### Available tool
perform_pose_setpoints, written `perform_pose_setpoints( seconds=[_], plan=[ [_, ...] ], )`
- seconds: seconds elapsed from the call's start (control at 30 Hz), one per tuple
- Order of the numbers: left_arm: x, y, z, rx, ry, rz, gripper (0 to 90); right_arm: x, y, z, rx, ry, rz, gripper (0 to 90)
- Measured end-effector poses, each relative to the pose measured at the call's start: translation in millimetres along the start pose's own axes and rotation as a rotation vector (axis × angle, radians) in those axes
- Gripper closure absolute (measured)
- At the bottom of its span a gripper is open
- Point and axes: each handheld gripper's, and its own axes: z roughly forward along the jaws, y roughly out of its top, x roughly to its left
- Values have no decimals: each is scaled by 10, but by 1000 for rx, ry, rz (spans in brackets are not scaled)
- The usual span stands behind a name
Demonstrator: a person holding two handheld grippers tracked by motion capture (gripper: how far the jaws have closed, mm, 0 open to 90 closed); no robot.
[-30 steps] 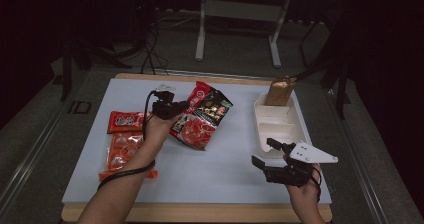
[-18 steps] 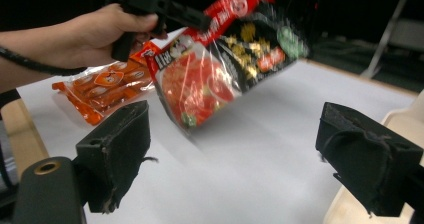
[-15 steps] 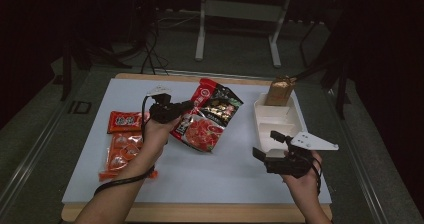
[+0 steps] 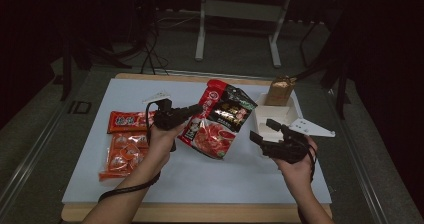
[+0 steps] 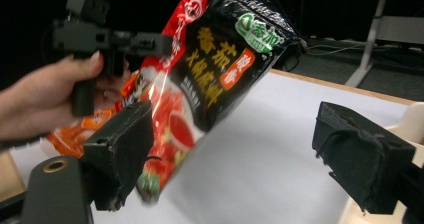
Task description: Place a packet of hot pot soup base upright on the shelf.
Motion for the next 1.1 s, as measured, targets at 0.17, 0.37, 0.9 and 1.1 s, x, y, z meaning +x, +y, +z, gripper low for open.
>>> perform_pose_setpoints(
  seconds=[0.17, 0.37, 0.9, 1.1],
  plan=[
    [-61, -60, 21, -10, -71, -8, 893, 0, 36, 70, -19, 9, 2, 217],
    [-138, -98, 18, -53, -149, -22, 893, -21, 107, 112, -63, 19, 48, 284],
    [-195, -146, 42, -95, -216, -18, 891, 15, 269, 71, -132, 113, 84, 680],
    [-119, -214, 70, -73, -237, -18, 875, 74, 303, 69, -122, 109, 56, 749]
  ],
)
